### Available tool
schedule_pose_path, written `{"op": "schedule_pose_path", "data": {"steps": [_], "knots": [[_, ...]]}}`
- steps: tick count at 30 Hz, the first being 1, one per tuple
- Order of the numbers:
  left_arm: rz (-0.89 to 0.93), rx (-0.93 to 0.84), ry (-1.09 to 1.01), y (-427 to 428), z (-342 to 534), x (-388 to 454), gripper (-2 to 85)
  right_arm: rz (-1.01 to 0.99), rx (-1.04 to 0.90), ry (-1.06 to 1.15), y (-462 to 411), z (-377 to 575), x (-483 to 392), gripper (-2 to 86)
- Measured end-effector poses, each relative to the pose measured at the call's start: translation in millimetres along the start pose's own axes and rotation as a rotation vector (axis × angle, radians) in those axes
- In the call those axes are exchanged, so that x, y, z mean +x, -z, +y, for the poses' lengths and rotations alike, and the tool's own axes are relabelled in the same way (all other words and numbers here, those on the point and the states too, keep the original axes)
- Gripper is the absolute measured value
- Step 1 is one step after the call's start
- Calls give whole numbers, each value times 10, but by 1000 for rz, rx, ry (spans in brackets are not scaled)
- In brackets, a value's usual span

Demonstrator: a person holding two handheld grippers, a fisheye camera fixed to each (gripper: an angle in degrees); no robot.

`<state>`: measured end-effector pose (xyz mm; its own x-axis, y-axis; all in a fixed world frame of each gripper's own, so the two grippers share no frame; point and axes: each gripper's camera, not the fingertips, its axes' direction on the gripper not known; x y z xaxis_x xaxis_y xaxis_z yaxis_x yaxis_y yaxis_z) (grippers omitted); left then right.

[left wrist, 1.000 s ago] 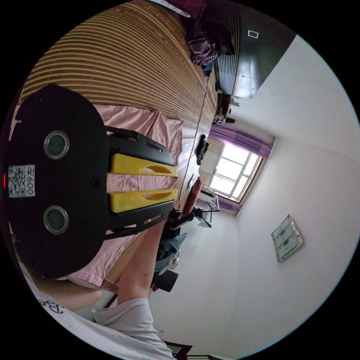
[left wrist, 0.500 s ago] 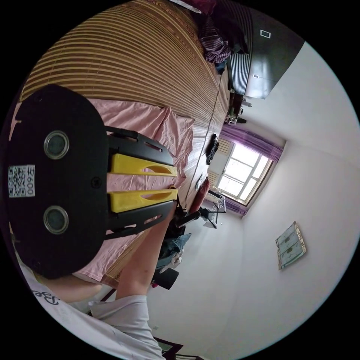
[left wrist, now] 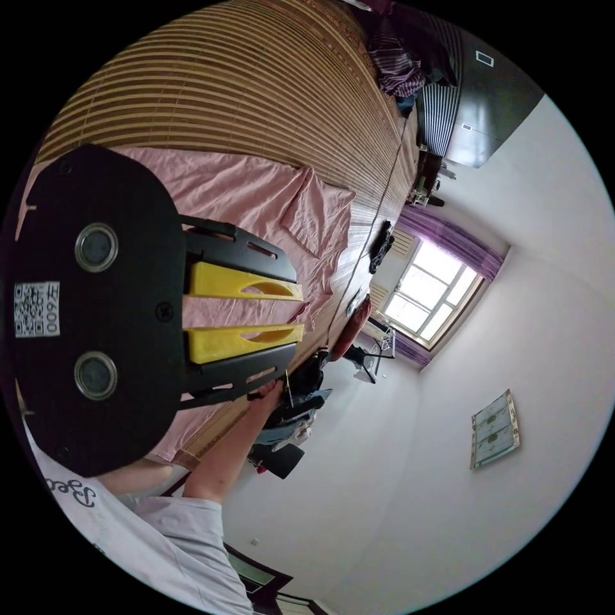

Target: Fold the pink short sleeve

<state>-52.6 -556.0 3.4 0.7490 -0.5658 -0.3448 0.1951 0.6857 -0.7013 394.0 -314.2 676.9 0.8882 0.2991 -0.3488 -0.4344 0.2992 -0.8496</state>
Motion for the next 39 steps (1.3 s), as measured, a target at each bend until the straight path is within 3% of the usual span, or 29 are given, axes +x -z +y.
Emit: {"op": "schedule_pose_path", "data": {"steps": [4,7,13,17,21,25,29,31,33,34,37,39], "knots": [[-28,-79,-7,-197,-170,105,38,29,-27,58,186,-254,-28,-8],[-8,-129,-7,-356,-282,153,29,68,127,7,407,-515,30,-8],[13,-208,14,-637,-467,189,18,61,-106,36,-182,-1240,37,-8],[1,-216,27,-764,-563,246,15,71,-159,108,7,-1615,21,-8],[-8,-241,4,-924,-612,326,14,83,52,47,425,-1856,146,-8],[-5,-301,20,-1179,-664,346,12,50,-187,99,-5,-2108,166,-9],[-66,-318,39,-1345,-662,406,9,78,-216,183,199,-2429,189,-8],[-88,-331,30,-1427,-663,457,6,84,-107,66,416,-2574,378,-8],[-100,-372,32,-1544,-661,484,5,-38,-2,-28,556,-2666,569,-8],[-97,-406,36,-1628,-659,490,4,-95,10,-56,540,-2722,637,-8],[-96,-436,45,-1759,-660,513,3,-25,-120,-23,295,-2837,607,-8],[-103,-443,43,-1820,-655,541,3,11,-45,-63,403,-2873,626,-8]]}}
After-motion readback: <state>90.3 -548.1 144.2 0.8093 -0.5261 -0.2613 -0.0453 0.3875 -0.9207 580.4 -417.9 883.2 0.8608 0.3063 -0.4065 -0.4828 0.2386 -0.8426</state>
